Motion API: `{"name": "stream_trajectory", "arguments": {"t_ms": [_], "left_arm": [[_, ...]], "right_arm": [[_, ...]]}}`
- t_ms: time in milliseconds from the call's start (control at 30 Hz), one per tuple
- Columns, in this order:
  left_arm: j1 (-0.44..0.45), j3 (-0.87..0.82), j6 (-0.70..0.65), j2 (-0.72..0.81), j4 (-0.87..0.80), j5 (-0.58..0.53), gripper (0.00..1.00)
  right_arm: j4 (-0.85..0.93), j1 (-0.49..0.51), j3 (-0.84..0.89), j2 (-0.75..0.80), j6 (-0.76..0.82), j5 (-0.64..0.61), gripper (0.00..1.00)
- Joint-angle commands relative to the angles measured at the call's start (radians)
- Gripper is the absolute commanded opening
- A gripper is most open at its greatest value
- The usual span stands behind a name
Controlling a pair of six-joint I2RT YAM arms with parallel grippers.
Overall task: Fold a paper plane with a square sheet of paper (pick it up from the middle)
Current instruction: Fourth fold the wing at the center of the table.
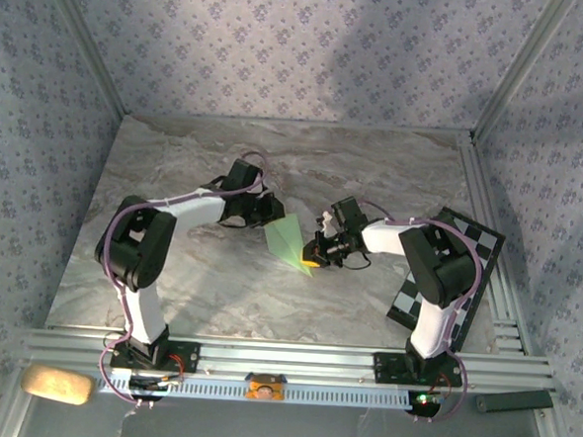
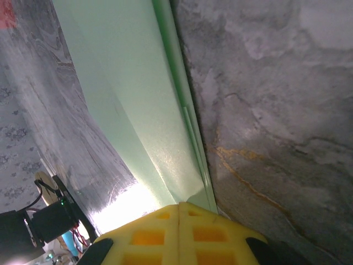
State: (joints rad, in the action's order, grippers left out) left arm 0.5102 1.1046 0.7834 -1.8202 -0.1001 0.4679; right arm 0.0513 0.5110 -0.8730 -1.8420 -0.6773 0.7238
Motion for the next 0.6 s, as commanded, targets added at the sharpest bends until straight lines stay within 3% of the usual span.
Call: {"name": "stream_trajectory", "arguments": {"t_ms": [0, 267, 567], "left_arm": [[0.054, -0.021, 0.046, 0.001, 0.025, 0.023, 0.1], [0.103, -0.078, 0.113, -0.099, 0.14, 0.042, 0.07], [0.015, -0.053, 0.033, -0.145, 0.083, 0.002, 0.06]], "right_arm": [[0.032, 0.019, 0.041, -0.016, -0.061, -0.082, 0.0], [0.041, 0.024, 0.045, -0.018, -0.074, -0.093, 0.0], [0.064, 0.027, 0.066, -0.012, -0.07, -0.112, 0.0]]}}
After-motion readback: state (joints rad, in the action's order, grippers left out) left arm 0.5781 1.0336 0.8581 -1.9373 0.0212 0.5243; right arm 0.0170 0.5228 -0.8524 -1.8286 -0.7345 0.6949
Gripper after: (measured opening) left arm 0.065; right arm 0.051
